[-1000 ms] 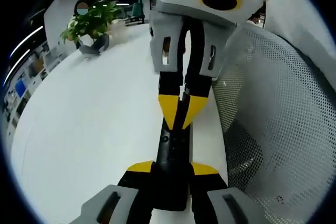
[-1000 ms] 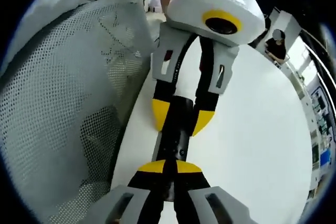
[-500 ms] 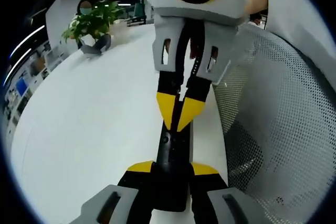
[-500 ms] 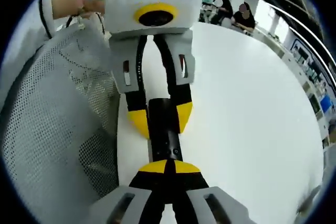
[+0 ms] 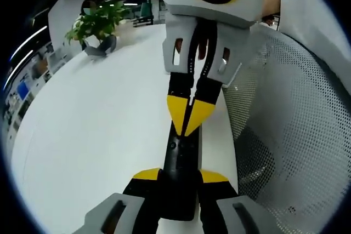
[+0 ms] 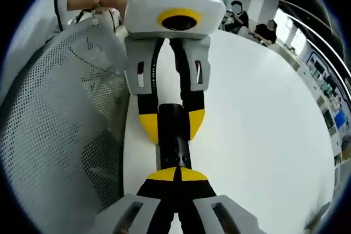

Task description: Press the specified remote control buttons in sequence, fully releasing each button before pressing the next.

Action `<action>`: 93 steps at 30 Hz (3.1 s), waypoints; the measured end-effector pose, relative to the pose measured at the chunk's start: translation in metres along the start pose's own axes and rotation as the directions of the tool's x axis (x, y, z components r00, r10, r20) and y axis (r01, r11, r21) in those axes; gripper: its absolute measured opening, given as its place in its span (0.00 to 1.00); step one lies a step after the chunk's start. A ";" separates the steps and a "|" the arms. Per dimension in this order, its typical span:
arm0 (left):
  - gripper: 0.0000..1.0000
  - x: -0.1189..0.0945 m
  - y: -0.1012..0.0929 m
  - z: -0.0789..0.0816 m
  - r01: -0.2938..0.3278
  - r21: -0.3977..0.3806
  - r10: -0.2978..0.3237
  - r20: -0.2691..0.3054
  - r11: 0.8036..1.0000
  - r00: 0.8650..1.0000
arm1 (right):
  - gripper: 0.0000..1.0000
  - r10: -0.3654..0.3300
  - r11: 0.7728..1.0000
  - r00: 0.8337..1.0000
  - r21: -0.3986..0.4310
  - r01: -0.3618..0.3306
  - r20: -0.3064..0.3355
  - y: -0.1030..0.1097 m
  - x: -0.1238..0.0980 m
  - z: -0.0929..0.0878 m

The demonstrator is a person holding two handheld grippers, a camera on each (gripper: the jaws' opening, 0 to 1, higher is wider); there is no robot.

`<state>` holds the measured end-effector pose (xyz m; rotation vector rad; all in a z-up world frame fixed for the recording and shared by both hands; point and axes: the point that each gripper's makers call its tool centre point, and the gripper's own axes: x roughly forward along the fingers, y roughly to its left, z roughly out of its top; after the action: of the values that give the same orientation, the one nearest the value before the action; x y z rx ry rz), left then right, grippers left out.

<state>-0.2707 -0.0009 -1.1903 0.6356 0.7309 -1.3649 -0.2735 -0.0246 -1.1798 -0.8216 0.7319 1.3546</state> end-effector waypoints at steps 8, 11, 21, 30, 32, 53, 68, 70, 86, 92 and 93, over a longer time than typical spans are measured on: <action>0.25 0.000 0.001 0.000 0.003 -0.001 -0.003 -0.007 1.000 1.000 | 0.00 0.020 0.998 0.997 -0.058 -0.025 -0.077 -0.002 0.003 0.000; 0.25 0.001 0.000 0.001 0.004 0.010 -0.004 -0.040 1.000 0.999 | 0.00 0.033 0.999 0.998 0.007 -0.032 -0.057 -0.002 0.002 -0.001; 0.25 0.000 0.000 0.000 0.005 -0.001 -0.005 -0.032 1.000 0.999 | 0.00 0.055 0.994 0.998 0.093 -0.053 -0.016 -0.001 -0.005 -0.010; 0.25 0.001 0.000 0.000 0.010 0.011 -0.009 -0.038 1.000 0.999 | 0.00 0.030 0.999 0.996 0.034 -0.027 -0.089 0.000 -0.001 -0.008; 0.25 0.000 0.000 0.000 0.014 0.013 -0.014 -0.032 1.000 0.999 | 0.00 0.022 0.999 0.997 0.046 -0.018 -0.081 -0.001 -0.002 -0.009; 0.24 0.000 0.000 0.000 0.026 0.024 -0.025 -0.041 0.999 0.999 | 0.00 0.080 0.992 0.996 0.101 -0.076 -0.031 -0.001 -0.011 -0.018; 0.24 0.000 0.000 -0.001 0.024 0.027 -0.023 -0.055 0.999 0.998 | 0.00 0.011 0.985 1.000 0.173 -0.015 0.025 -0.003 -0.010 -0.016; 0.24 0.000 0.000 -0.001 0.024 0.028 -0.023 -0.056 0.999 0.998 | 0.00 0.005 0.981 0.998 0.192 -0.016 0.062 -0.004 -0.010 -0.016; 0.24 0.000 0.000 -0.001 0.025 0.027 -0.023 -0.050 0.999 0.998 | 0.00 0.045 0.996 0.997 0.073 -0.041 -0.055 -0.002 -0.002 -0.008; 0.24 0.000 0.000 -0.001 0.031 0.032 -0.029 -0.047 0.999 0.998 | 0.00 0.016 0.997 0.999 0.073 -0.012 -0.051 -0.002 -0.002 -0.010; 0.24 0.000 0.000 -0.001 0.033 0.034 -0.031 -0.047 0.999 0.998 | 0.00 0.008 0.997 0.999 0.078 -0.005 -0.034 -0.003 -0.003 -0.009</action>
<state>-0.2706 -0.0001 -1.1910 0.6876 0.7593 -1.3982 -0.2709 -0.0340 -1.1825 -0.7832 0.8099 1.3120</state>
